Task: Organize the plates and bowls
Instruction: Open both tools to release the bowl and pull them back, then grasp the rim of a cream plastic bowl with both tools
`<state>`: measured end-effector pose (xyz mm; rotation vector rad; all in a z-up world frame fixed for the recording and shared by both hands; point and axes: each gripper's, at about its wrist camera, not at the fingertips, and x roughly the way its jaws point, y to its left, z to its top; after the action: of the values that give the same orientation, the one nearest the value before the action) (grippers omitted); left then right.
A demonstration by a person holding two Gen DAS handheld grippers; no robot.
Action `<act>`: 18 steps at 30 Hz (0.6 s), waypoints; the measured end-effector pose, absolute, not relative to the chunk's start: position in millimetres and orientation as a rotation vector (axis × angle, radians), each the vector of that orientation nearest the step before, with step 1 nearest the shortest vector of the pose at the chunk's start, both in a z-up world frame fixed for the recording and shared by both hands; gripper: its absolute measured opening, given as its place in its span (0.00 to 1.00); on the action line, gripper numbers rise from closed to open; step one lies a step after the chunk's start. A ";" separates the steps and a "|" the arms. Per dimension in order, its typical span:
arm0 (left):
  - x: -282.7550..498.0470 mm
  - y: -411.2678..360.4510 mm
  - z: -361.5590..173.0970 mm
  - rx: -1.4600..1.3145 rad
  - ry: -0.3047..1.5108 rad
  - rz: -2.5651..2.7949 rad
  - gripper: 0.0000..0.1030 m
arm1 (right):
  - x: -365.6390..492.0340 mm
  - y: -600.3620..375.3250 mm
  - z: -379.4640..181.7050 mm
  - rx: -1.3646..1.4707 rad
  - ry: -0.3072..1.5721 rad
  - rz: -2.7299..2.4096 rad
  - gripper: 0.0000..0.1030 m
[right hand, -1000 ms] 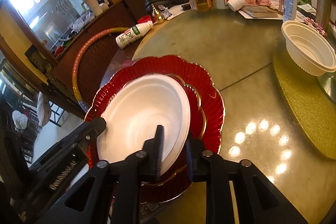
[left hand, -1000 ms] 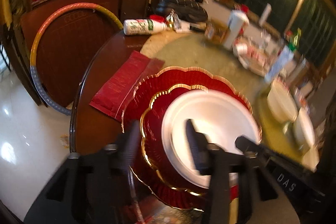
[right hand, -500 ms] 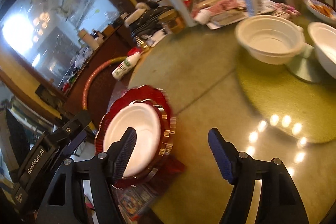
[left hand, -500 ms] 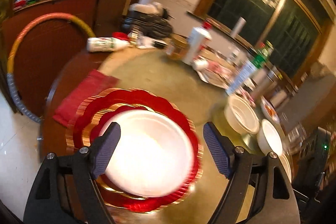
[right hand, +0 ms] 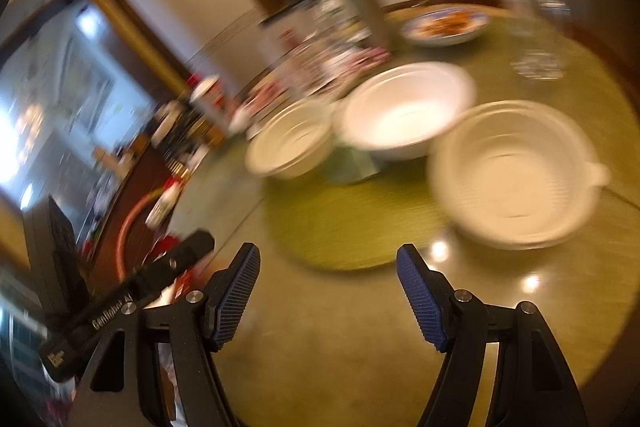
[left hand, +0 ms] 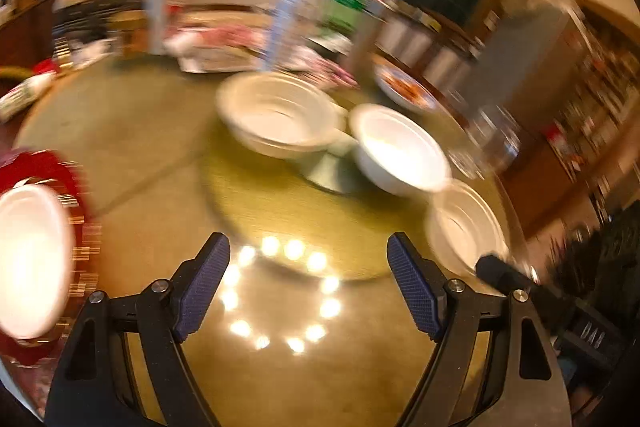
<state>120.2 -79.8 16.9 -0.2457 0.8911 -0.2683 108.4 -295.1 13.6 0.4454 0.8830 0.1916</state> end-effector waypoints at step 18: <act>165.8 -225.6 -26.0 -0.106 1.042 -0.288 0.79 | 128.9 -453.2 -43.7 0.670 0.951 -0.096 0.53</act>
<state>165.8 -225.6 -26.0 -0.1058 1.0425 -0.2883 128.9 -453.2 -43.7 0.6703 0.9510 -0.0961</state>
